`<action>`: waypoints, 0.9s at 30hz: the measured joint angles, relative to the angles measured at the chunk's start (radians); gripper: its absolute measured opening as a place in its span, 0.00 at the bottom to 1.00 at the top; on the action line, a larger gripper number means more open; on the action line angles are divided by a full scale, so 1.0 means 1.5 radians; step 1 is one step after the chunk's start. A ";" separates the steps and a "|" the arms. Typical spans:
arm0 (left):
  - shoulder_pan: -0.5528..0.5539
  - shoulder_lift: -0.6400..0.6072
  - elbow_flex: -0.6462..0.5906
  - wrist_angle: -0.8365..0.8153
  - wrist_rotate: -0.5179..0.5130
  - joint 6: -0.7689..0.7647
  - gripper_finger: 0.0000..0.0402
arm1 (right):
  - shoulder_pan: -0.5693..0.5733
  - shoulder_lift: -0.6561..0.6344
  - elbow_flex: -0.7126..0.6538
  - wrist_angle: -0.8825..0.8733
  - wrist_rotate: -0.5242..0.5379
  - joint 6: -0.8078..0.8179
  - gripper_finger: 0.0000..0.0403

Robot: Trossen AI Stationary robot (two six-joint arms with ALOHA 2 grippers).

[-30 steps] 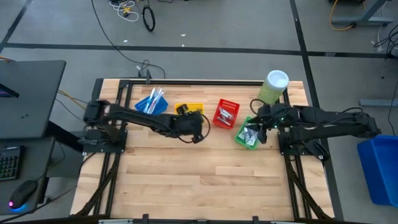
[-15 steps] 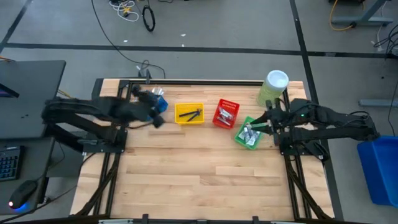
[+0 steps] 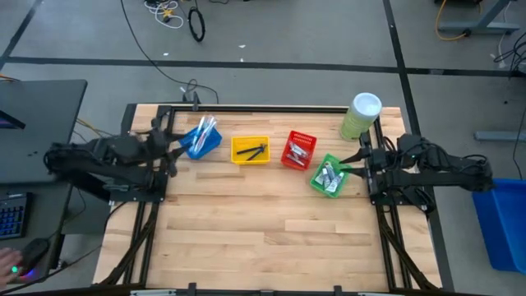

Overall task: Pick & Place Travel size toiletries
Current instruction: Return to Home Position

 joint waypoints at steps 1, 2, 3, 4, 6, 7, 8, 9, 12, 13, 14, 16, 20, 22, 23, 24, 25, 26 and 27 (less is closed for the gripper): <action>0.000 -0.030 -0.023 0.018 0.016 0.018 0.38 | 0.000 -0.007 -0.011 0.011 0.000 -0.001 0.25; 0.000 -0.061 -0.046 0.032 0.035 0.031 0.38 | 0.000 -0.014 -0.021 0.016 0.000 -0.002 0.25; 0.000 -0.089 -0.065 0.046 0.052 0.036 0.38 | 0.000 -0.021 -0.027 0.017 0.000 -0.002 0.25; 0.000 -0.119 -0.083 0.062 0.066 0.037 0.38 | 0.000 -0.028 -0.033 0.017 0.000 -0.002 0.25; 0.000 -0.175 -0.114 0.081 0.087 0.038 0.38 | 0.000 -0.046 -0.041 0.017 -0.001 -0.002 0.24; 0.000 -0.202 -0.126 0.095 0.095 0.035 0.38 | 0.000 -0.056 -0.043 0.018 -0.001 -0.004 0.24; 0.000 -0.226 -0.137 0.115 0.104 0.035 0.38 | 0.000 -0.066 -0.046 0.023 -0.004 -0.005 0.24; 0.000 -0.250 -0.147 0.130 0.111 0.037 0.38 | 0.000 -0.075 -0.048 0.030 -0.011 -0.007 0.24; 0.000 -0.279 -0.179 0.170 0.125 0.048 0.38 | 0.000 -0.106 -0.061 0.039 -0.057 -0.016 0.23; 0.000 -0.279 -0.182 0.152 0.129 0.054 0.38 | 0.000 -0.117 -0.067 0.047 -0.076 -0.018 0.22; 0.000 -0.274 -0.183 0.154 0.134 0.062 0.38 | 0.000 -0.125 -0.073 0.052 -0.090 -0.018 0.22; 0.000 -0.253 -0.185 0.186 0.139 0.073 0.38 | 0.000 -0.145 -0.084 0.062 -0.105 -0.018 0.22; 0.000 -0.253 -0.221 0.239 0.153 0.102 0.38 | 0.000 -0.178 -0.115 0.089 -0.107 -0.013 0.21; 0.000 -0.256 -0.242 0.263 0.161 0.110 0.38 | 0.000 -0.187 -0.134 0.115 -0.108 0.001 0.21; 0.000 -0.256 -0.256 0.272 0.168 0.111 0.38 | 0.000 -0.192 -0.146 0.127 -0.110 0.013 0.21; 0.000 -0.256 -0.270 0.289 0.172 0.112 0.38 | 0.000 -0.195 -0.159 0.140 -0.111 0.019 0.21; 0.000 -0.259 -0.283 0.310 0.174 0.115 0.38 | 0.000 -0.196 -0.171 0.150 -0.111 0.025 0.21; 0.000 -0.264 -0.296 0.323 0.175 0.116 0.38 | 0.000 -0.198 -0.183 0.156 -0.112 0.029 0.21; 0.000 -0.266 -0.308 0.339 0.175 0.116 0.38 | 0.000 -0.198 -0.195 0.169 -0.112 0.036 0.21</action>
